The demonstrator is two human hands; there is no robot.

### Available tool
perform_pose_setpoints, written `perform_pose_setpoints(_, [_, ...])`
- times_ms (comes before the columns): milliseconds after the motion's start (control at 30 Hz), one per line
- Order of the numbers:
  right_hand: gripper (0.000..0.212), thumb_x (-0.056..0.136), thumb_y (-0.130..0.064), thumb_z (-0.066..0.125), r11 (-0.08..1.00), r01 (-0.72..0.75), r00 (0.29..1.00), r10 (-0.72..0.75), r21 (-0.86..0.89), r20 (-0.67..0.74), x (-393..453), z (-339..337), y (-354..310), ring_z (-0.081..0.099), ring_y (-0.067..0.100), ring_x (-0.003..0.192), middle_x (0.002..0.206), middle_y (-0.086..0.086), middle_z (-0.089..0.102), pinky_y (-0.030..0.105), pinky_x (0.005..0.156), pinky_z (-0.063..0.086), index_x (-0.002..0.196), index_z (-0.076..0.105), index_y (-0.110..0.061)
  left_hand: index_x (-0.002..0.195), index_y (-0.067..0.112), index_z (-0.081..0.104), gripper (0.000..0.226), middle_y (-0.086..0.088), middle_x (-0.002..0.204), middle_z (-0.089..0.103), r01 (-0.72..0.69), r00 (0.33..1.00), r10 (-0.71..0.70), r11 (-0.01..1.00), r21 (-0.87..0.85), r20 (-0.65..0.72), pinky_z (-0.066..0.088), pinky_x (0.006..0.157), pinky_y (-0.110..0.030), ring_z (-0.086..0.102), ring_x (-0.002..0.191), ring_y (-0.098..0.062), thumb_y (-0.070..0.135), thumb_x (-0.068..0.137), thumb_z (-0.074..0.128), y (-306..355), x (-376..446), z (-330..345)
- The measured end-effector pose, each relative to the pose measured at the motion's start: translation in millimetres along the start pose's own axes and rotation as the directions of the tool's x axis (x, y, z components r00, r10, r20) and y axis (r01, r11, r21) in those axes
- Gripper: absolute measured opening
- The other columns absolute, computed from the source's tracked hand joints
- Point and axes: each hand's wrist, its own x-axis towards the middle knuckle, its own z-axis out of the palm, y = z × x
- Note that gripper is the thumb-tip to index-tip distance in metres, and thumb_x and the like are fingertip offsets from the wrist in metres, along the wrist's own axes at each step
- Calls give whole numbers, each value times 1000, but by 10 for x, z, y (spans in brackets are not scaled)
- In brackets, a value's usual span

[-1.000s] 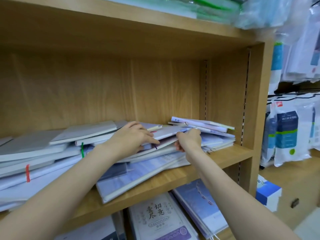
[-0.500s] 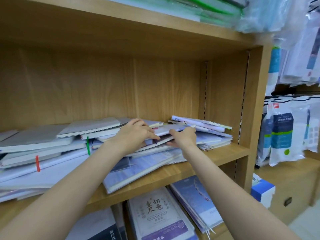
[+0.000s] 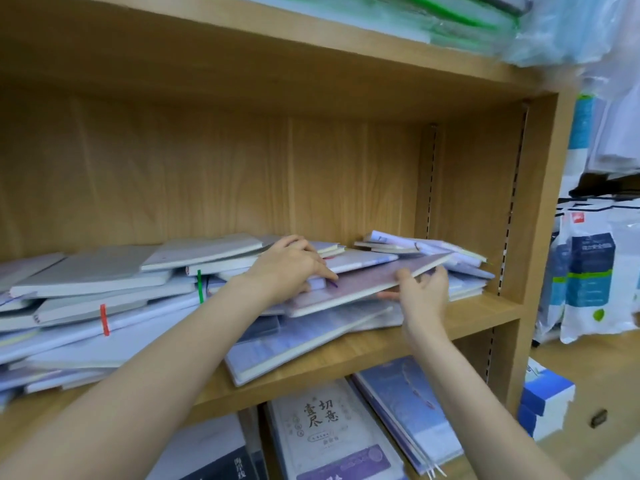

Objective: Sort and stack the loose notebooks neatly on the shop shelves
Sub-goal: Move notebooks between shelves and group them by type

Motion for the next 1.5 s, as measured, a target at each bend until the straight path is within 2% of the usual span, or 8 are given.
perform_pose_setpoints(100, [33,82,-12,57,1000,23,1000,-23,3,-1,-97,-257,-22,67,25,78,81,0,56,47,71,57,112,43,-15,134,46,41,49,16,141,41,11,998,-12,1000,11,54,9,106,-25,28,130,-11,20,93,50,35,2,8])
perform_pose_setpoints(267, [81,79,-9,61,975,-224,969,224,-17,108,-194,-189,-128,60,29,105,129,11,46,47,84,55,144,13,-20,134,44,43,53,13,140,44,61,996,-60,998,-18,63,14,103,-27,30,127,-13,13,91,48,77,48,44])
perform_pose_setpoints(500, [35,88,14,45,982,-186,961,172,43,216,-290,-640,-539,64,23,77,100,10,57,24,48,55,115,41,-7,133,45,43,57,13,138,45,90,991,-85,995,-47,100,15,106,-29,30,126,-13,9,90,49,90,81,31])
perform_pose_setpoints(733, [39,87,12,48,974,-228,940,217,9,263,-356,-1152,-738,68,26,79,111,20,63,33,62,60,124,47,2,132,40,47,47,1,139,46,199,972,-182,974,-106,146,18,106,-30,31,129,-19,12,95,41,261,92,25])
perform_pose_setpoints(900, [42,87,10,48,951,-306,870,260,46,419,-412,-1635,-711,71,22,73,96,11,71,28,59,58,125,53,-7,130,16,53,36,-8,132,55,244,956,-290,707,-664,43,39,97,-30,52,118,-24,13,96,45,719,18,-161])
perform_pose_setpoints(1167, [57,77,-4,64,928,-369,775,334,-44,537,-479,-2395,-348,65,15,64,93,5,68,26,56,56,128,53,-23,144,22,23,70,7,135,44,183,981,-13,380,-907,192,38,105,-31,48,119,-12,11,87,60,1613,-496,109])
perform_pose_setpoints(1300, [34,84,7,56,823,-516,758,568,-239,320,-532,-2624,-69,62,13,50,75,4,66,22,45,52,107,59,-18,135,39,3,78,23,117,43,284,953,41,207,-936,299,39,81,0,48,106,-1,5,89,57,2124,-683,559])
perform_pose_setpoints(1500, [22,86,10,48,582,-561,725,689,-589,-10,-598,-2527,790,47,16,54,67,8,53,23,49,40,82,55,-10,149,31,2,97,2,136,44,554,826,95,44,-831,556,42,102,-34,48,121,-18,-8,81,60,2380,-858,1464])
